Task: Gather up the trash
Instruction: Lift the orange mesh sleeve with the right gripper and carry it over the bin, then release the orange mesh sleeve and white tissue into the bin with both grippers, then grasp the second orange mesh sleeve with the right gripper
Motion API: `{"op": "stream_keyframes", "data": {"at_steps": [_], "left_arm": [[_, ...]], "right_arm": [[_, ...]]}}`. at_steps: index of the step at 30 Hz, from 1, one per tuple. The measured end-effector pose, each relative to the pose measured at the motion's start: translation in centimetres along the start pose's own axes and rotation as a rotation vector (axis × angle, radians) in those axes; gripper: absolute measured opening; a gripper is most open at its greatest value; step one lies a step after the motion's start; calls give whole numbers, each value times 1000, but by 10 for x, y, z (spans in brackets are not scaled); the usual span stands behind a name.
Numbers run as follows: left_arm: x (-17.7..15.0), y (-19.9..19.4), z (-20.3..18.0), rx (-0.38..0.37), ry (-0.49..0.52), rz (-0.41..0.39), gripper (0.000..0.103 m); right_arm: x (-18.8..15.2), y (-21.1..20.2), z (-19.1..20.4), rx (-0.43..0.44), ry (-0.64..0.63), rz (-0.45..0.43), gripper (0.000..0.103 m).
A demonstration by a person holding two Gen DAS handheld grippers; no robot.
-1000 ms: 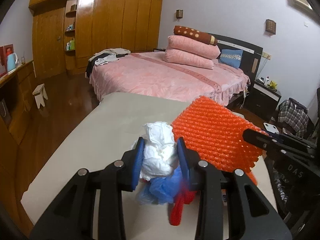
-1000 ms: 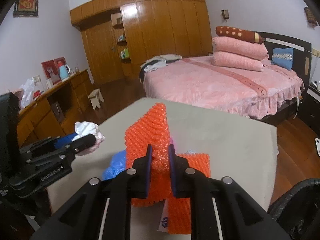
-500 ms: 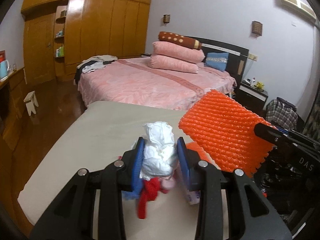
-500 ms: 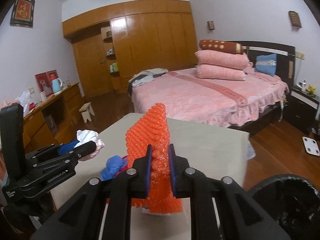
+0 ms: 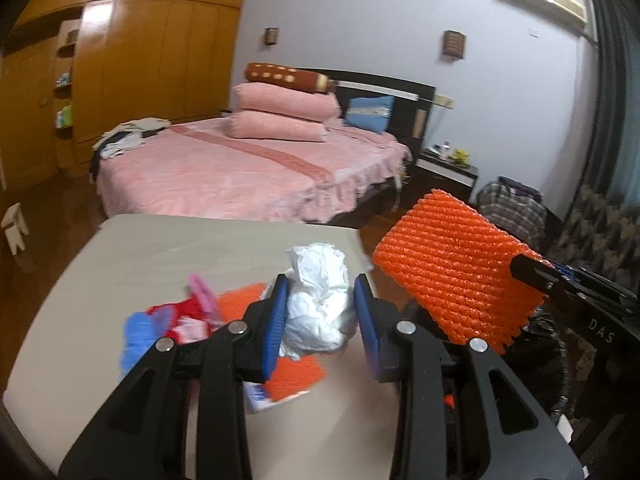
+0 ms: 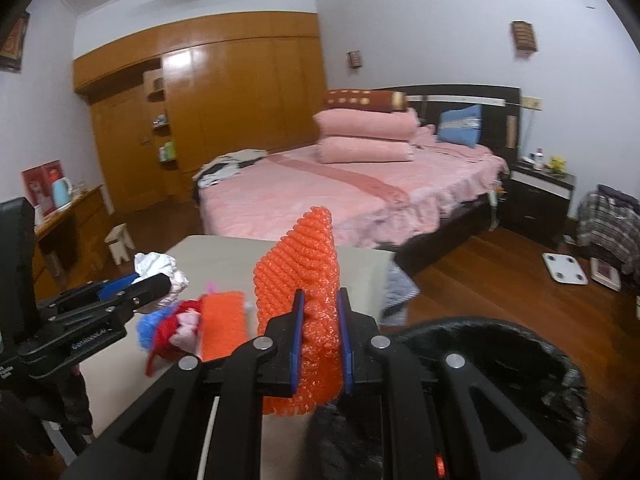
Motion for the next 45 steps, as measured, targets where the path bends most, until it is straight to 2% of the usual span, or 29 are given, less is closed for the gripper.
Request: {"op": "stream_keyframes", "data": {"at_steps": [14, 24, 26, 27, 29, 30, 31, 33, 35, 37, 38, 40, 45], "left_arm": [[-7, 32, -118, -146, 169, 21, 33], [-14, 68, -180, -241, 244, 66, 34], [-19, 76, -190, -267, 261, 80, 37], [-19, 78, -192, -272, 266, 83, 42], [-21, 81, -195, -285, 274, 88, 53], [-22, 80, -195, -288, 275, 85, 60], [-22, 81, -194, -291, 275, 84, 65], [-22, 79, -190, -285, 268, 82, 72], [-20, 73, -182, -276, 255, 71, 77], [-17, 65, -173, -255, 249, 54, 85], [-15, 61, -166, -235, 247, 42, 86], [-12, 52, -152, -201, 241, 22, 90], [-4, 30, -112, -131, 198, -11, 91]], "right_arm": [[-43, -40, -99, -179, 130, 11, 15], [-75, -44, -153, -254, 219, 42, 15], [-79, -43, -159, -263, 230, 49, 15], [-81, -42, -163, -269, 235, 55, 19], [-85, -42, -169, -285, 239, 60, 20], [-86, -42, -172, -289, 239, 61, 23], [-87, -42, -174, -296, 240, 63, 34], [-89, -43, -176, -301, 246, 58, 50], [-89, -44, -175, -302, 244, 54, 59], [-88, -48, -171, -301, 247, 33, 84], [-87, -49, -170, -294, 247, 23, 86], [-83, -50, -164, -268, 240, 3, 98], [-67, -46, -134, -198, 209, -17, 97]]}}
Point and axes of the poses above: each gripper's, at about its wrist camera, not at the fingertips, and y roughly the way its jaws point, z to its left, x to its top, the point moved 6 cm from there along y, roughly the way its jaws point, and after that the axes turned 14 degrees about z, right-handed, at the moved point
